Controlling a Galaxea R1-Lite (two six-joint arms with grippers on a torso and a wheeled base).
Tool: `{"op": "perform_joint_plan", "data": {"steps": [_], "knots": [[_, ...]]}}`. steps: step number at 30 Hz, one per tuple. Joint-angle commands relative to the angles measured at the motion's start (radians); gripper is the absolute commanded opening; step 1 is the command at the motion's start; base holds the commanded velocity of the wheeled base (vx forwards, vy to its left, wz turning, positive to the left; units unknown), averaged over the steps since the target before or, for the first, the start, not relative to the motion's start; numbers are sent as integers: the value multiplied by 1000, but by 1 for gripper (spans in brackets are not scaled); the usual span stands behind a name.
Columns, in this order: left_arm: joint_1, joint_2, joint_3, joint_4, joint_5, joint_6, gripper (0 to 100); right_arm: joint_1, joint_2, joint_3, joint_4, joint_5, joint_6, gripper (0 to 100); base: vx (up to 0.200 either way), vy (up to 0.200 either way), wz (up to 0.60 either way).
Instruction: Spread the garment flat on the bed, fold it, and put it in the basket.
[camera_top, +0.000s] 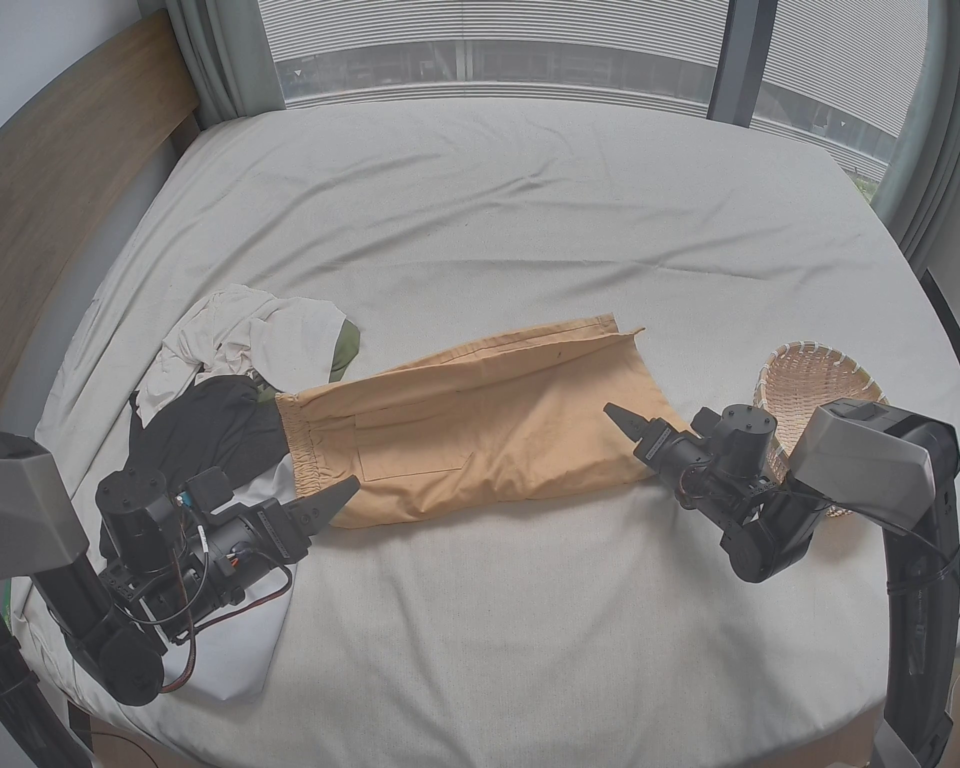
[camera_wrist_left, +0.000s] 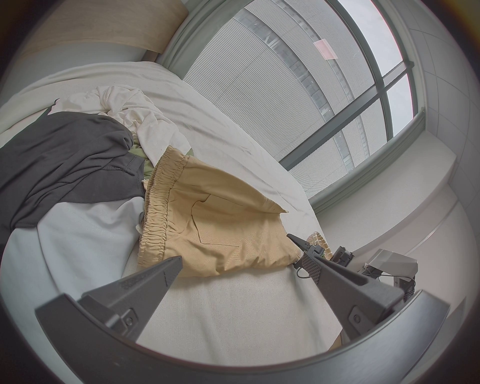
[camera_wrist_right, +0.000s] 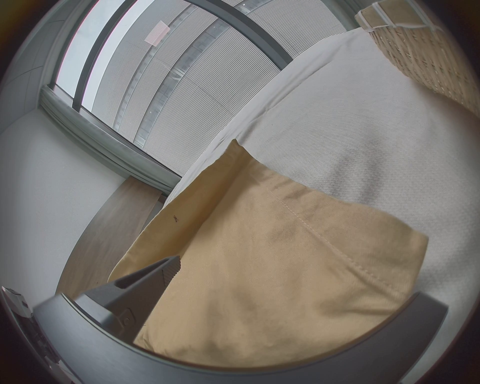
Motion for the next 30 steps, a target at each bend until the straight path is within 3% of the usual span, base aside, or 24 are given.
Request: {"op": "perform_joint_plan", "data": {"steps": [1, 8, 16, 30], "knots": [[2, 2, 3, 0, 0, -1, 100, 3, 13, -7, -3, -1, 1, 0, 0, 0, 0], [5, 1, 6, -1, 2, -1, 100, 10, 13, 4, -32, -21, 4, 0, 0, 0, 0], [30, -2, 32, -1, -3, -5, 100, 10, -158, 283, -196, -29, 26, 0, 0, 0, 0], [30, 4, 37, 2, -4, -5, 100, 1, -288, 570, -198, -27, -45, 0, 0, 0, 0]]}}
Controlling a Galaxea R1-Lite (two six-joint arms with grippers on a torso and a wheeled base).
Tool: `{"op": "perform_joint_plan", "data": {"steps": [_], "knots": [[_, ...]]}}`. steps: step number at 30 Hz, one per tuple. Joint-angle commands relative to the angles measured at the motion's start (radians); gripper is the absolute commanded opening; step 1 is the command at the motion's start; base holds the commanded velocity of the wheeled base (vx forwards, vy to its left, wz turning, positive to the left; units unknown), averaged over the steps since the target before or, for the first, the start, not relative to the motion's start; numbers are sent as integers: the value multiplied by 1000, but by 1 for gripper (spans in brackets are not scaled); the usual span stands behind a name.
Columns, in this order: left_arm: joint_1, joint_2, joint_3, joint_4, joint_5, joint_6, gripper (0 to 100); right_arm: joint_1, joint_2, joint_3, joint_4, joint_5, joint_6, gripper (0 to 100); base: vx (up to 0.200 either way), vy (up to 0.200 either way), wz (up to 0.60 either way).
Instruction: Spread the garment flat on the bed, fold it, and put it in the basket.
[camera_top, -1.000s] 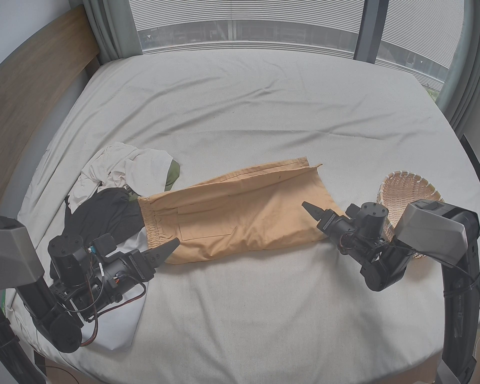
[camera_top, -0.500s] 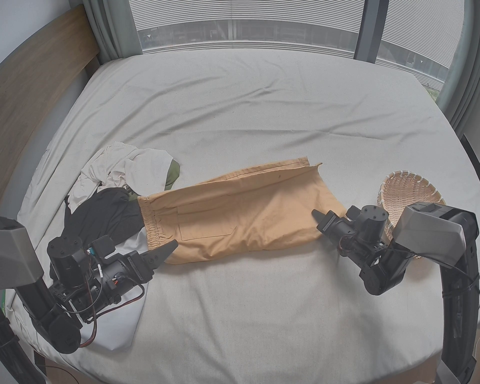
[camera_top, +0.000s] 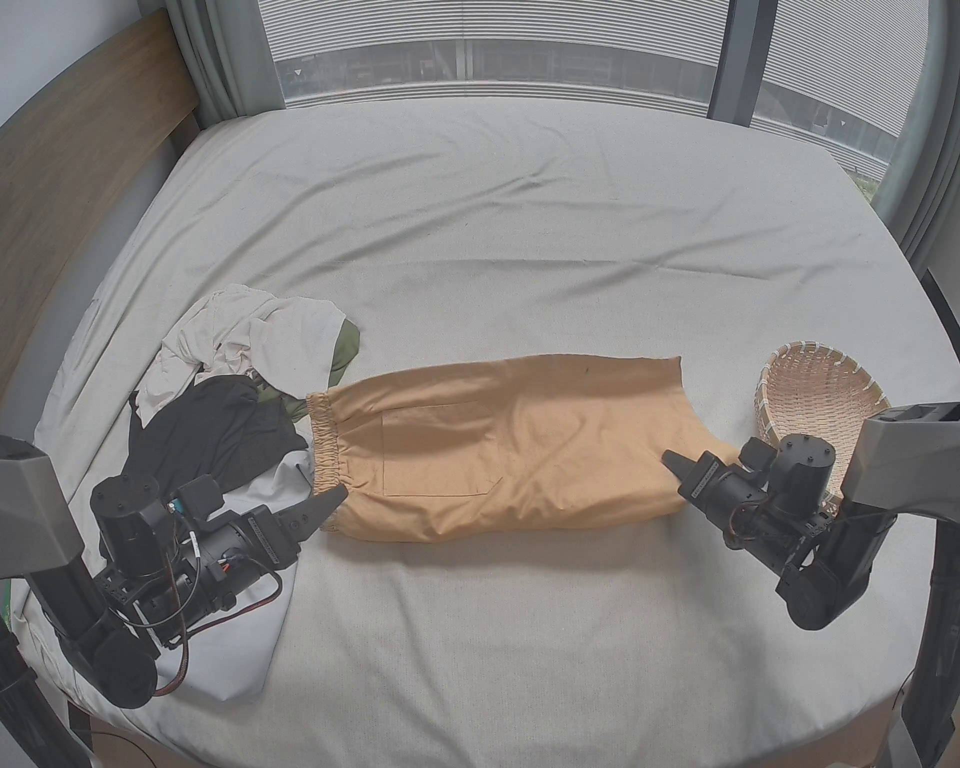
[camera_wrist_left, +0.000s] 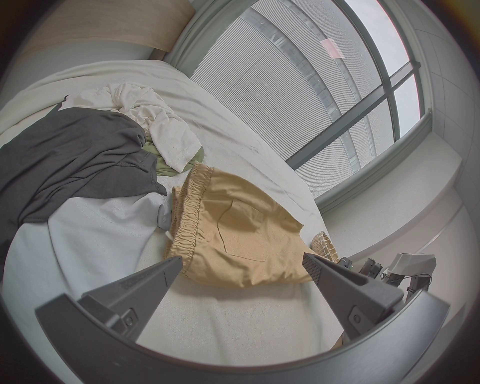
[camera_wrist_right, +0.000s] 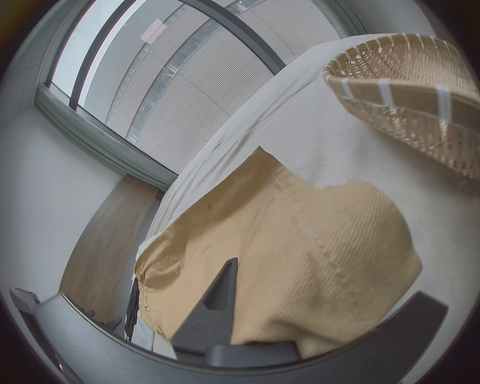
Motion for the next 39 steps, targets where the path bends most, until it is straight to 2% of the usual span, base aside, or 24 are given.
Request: {"op": "perform_joint_plan", "data": {"steps": [1, 10, 28, 29, 39], "knots": [[1, 10, 7, 1, -2, -2, 100, -2, -62, 111, -4, 2, -29, 0, 0, 0, 0], [-2, 115, -7, -1, -4, 0, 100, -19, -80, 219, -4, 2, -95, 0, 0, 0, 0], [-1, 286, -119, -2, -4, 0, 100, -54, -114, 278, -4, 21, -97, 0, 0, 0, 0], [-1, 297, -133, -2, -4, -2, 100, -51, -116, 288, -4, 21, -97, 100, 0, 0, 0], [-5, 352, -217, -2, -10, -8, 100, -28, -231, 372, -4, 22, -95, 100, 0, 0, 0]]}}
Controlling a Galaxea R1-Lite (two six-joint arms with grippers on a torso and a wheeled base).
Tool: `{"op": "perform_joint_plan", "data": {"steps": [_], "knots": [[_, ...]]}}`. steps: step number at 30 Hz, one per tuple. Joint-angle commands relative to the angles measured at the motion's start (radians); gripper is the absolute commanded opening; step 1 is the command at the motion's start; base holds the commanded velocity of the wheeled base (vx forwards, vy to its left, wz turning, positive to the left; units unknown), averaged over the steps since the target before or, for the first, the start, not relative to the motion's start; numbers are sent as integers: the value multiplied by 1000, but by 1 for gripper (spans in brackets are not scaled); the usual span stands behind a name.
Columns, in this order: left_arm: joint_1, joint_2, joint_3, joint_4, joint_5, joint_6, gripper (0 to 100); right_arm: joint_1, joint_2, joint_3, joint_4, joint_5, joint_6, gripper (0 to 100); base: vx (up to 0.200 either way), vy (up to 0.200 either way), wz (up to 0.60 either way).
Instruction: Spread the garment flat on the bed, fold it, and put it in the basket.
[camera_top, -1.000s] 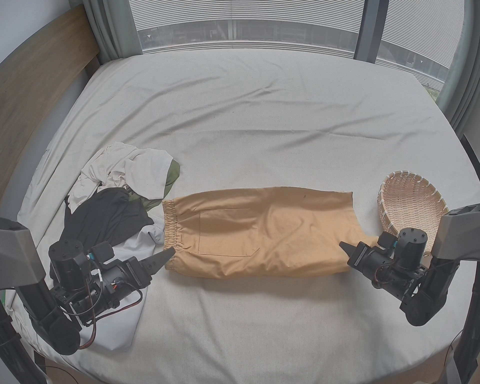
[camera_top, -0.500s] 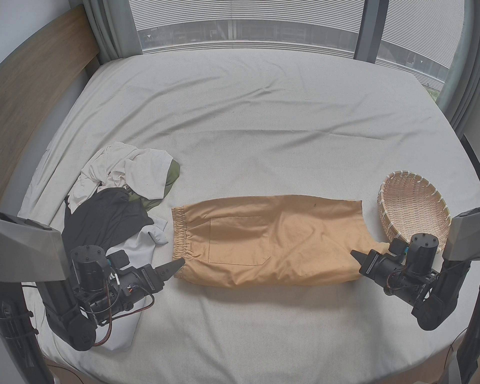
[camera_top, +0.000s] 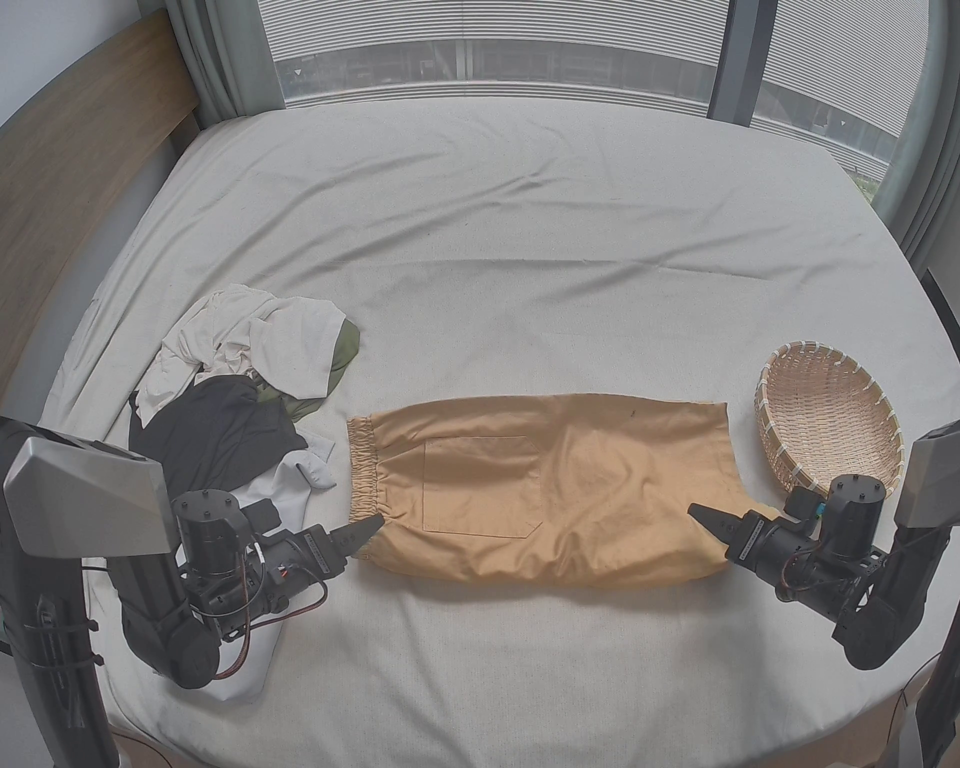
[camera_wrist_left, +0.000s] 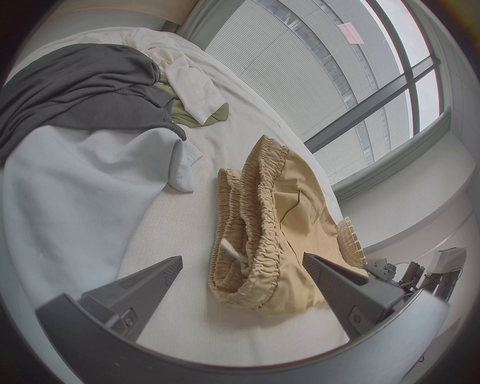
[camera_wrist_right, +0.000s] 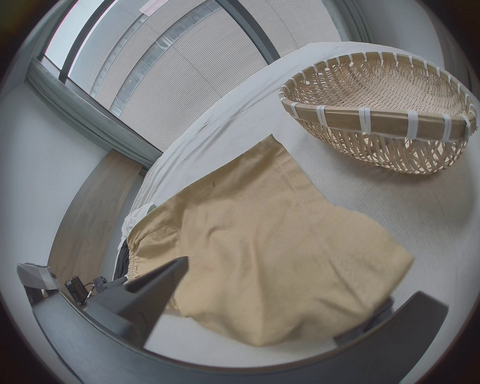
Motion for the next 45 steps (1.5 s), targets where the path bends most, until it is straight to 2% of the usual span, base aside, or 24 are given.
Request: {"op": "perform_joint_plan", "data": {"steps": [1, 11, 28, 29, 37, 45], "knots": [[-8, 32, -37, -1, -7, -4, 100, 12, -105, 57, 1, 1, 0, 100, 0, 0, 0], [-34, 88, -121, -1, -7, -13, 100, 46, -291, 137, 3, 3, 0, 100, 0, 0, 0], [-62, 114, -195, -1, 2, -40, 100, 52, -309, 154, 1, 4, 4, 100, 0, 0, 0], [-62, 114, -199, -1, 2, -50, 0, 52, -309, 154, 1, 4, 4, 100, 0, 0, 0], [-55, 105, -221, -1, 7, -80, 0, 58, -308, 155, 1, 4, 6, 100, 0, 0, 0], [-9, -25, -106, 3, 19, -103, 0, 66, -302, 152, 1, 6, 6, 100, 0, 0, 0]]}}
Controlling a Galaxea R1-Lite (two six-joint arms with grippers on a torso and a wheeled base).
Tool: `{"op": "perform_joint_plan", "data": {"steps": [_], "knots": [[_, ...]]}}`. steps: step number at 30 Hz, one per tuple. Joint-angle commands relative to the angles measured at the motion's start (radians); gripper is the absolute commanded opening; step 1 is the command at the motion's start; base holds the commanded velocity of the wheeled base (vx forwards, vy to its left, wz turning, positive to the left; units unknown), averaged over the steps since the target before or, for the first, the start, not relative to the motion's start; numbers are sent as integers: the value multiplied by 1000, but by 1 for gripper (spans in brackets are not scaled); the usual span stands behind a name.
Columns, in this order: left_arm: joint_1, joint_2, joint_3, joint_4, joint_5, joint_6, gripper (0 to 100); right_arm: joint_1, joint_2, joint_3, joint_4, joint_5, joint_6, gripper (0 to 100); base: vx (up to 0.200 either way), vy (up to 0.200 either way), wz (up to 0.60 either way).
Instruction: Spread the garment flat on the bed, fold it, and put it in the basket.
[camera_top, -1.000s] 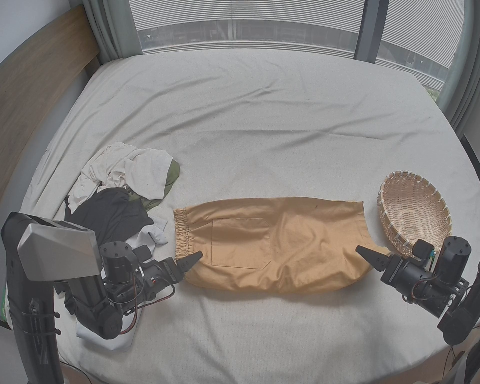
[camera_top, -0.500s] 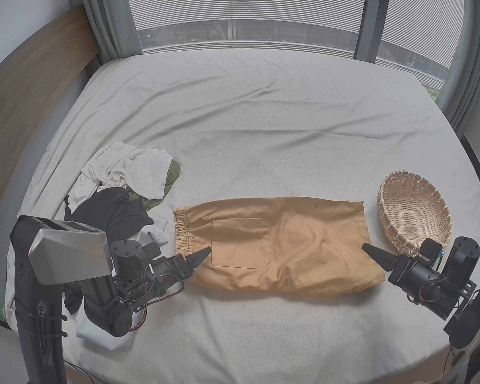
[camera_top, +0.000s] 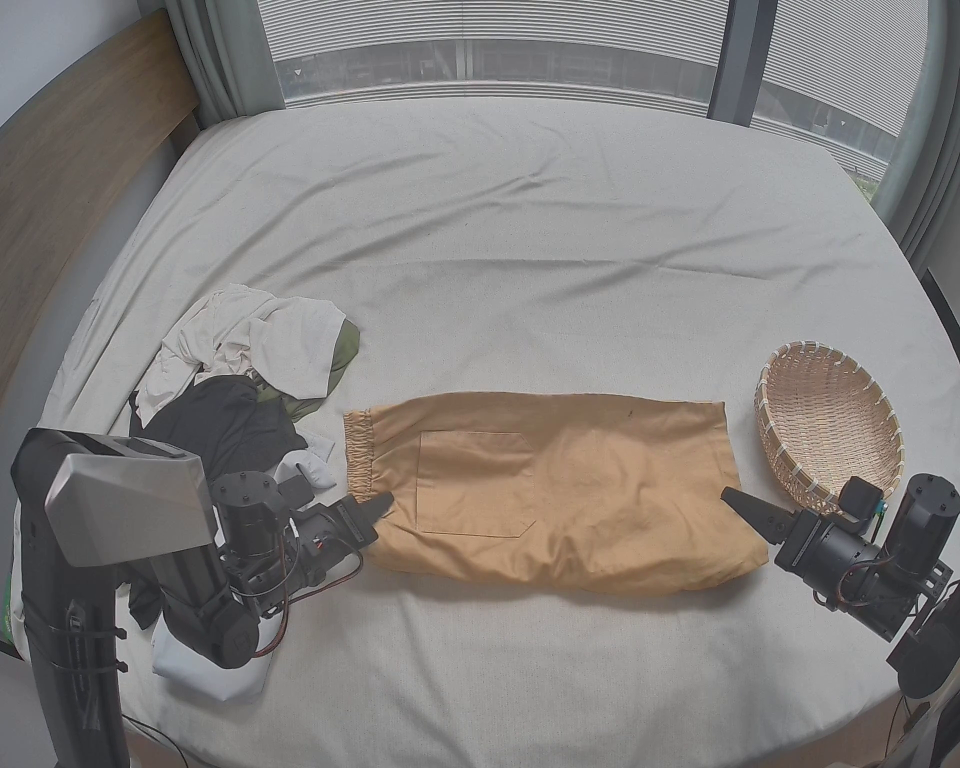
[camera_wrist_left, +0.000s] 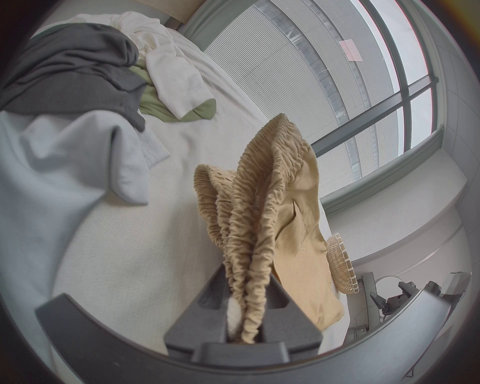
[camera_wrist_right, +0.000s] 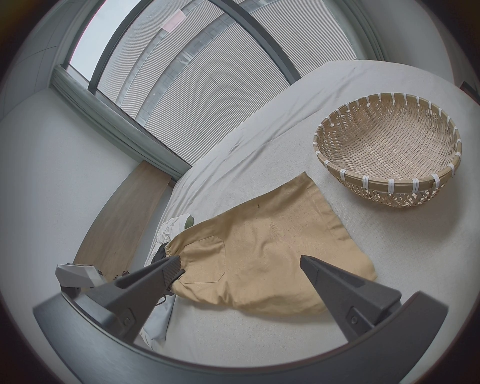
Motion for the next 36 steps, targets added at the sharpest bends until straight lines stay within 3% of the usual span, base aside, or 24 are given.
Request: {"op": "perform_joint_plan", "data": {"steps": [1, 10, 24, 36], "knots": [[33, -111, 87, 2, 0, -2, 0, 4, 8, -4, 0, 1, 0, 100, 0, 0, 0], [91, -206, 244, 7, -6, 24, 0, 4, 41, -11, -2, 2, 1, 100, 0, 0, 0], [97, -212, 261, 2, -12, 32, 0, 7, 40, -14, 0, 1, 1, 100, 0, 0, 0], [-59, -298, 184, 4, -30, 26, 0, 12, 38, -14, -2, 2, 7, 100, 0, 0, 0]]}}
